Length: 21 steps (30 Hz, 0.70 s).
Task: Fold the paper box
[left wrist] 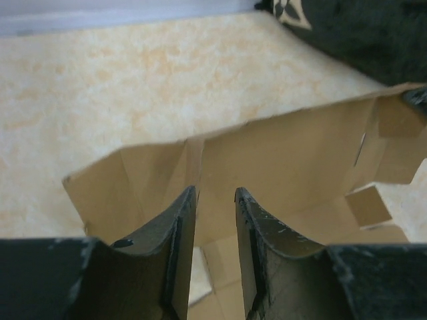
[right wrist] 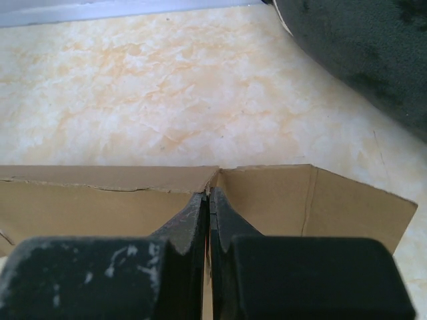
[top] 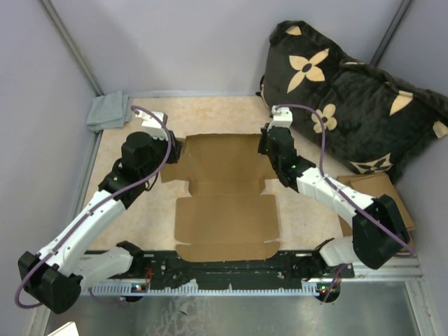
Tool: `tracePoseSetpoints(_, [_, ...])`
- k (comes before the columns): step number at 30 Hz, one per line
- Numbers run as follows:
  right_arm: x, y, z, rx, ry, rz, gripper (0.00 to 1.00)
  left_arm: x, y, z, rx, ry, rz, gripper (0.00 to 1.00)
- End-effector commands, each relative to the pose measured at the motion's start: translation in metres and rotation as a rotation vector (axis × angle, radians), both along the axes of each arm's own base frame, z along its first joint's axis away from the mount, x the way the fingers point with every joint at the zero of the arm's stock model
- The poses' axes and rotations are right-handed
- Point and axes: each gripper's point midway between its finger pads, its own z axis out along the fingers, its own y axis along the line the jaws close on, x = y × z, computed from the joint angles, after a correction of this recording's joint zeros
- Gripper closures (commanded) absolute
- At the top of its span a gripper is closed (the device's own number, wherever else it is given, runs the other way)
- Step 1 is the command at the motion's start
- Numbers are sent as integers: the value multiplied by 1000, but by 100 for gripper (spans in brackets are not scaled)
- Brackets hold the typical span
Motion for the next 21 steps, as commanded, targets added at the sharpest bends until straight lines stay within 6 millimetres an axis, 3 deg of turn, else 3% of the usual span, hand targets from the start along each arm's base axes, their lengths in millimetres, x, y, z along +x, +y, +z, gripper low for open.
tracePoseSetpoints(1, [-3, -4, 58, 171, -176, -39, 100, -19, 6, -31, -17, 90, 9, 64])
tracePoseSetpoints(9, [-16, 0, 55, 179, -167, 21, 100, -16, 6, -34, -54, 73, 32, 65])
tracePoseSetpoints(16, [-24, -2, 44, 178, -147, 30, 100, -11, -5, -24, -89, 78, 5, 66])
tracePoseSetpoints(21, [-26, -5, 41, 185, -143, 18, 100, -13, -11, -28, -104, 116, -15, 67])
